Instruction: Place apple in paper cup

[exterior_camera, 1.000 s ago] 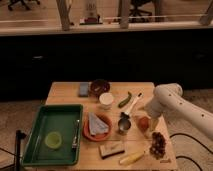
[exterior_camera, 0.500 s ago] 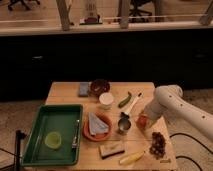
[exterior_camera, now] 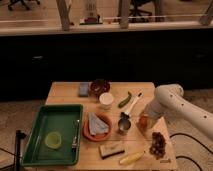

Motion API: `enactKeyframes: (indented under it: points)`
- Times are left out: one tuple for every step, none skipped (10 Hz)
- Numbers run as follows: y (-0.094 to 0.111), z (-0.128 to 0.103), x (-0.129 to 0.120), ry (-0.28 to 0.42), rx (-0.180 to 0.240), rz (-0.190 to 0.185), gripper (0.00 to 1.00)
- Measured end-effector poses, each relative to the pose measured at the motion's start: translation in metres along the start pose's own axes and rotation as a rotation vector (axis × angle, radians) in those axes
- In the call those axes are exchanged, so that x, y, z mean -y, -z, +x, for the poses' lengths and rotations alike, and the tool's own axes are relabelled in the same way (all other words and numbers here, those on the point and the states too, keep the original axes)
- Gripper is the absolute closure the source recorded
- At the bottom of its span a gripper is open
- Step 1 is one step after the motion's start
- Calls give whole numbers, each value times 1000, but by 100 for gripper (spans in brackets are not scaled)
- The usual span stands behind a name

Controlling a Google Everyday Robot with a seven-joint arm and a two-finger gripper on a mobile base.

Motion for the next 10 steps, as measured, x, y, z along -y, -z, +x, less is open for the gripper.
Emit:
enactKeyframes:
  points:
    - [5, 0, 2, 9, -5, 0, 100]
    - [9, 1, 5, 16, -10, 2, 100]
    - [13, 1, 8, 23, -14, 4, 100]
    - [19, 2, 16, 36, -22, 8, 100]
    - [23, 3, 21, 40, -24, 15, 100]
    - [29, 6, 25, 44, -27, 23, 100]
    - [37, 8, 33, 53, -29, 35, 100]
    - [41, 8, 38, 63, -29, 41, 100]
    - [46, 7, 44, 73, -28, 50, 100]
    - [48, 6, 46, 80, -27, 51, 100]
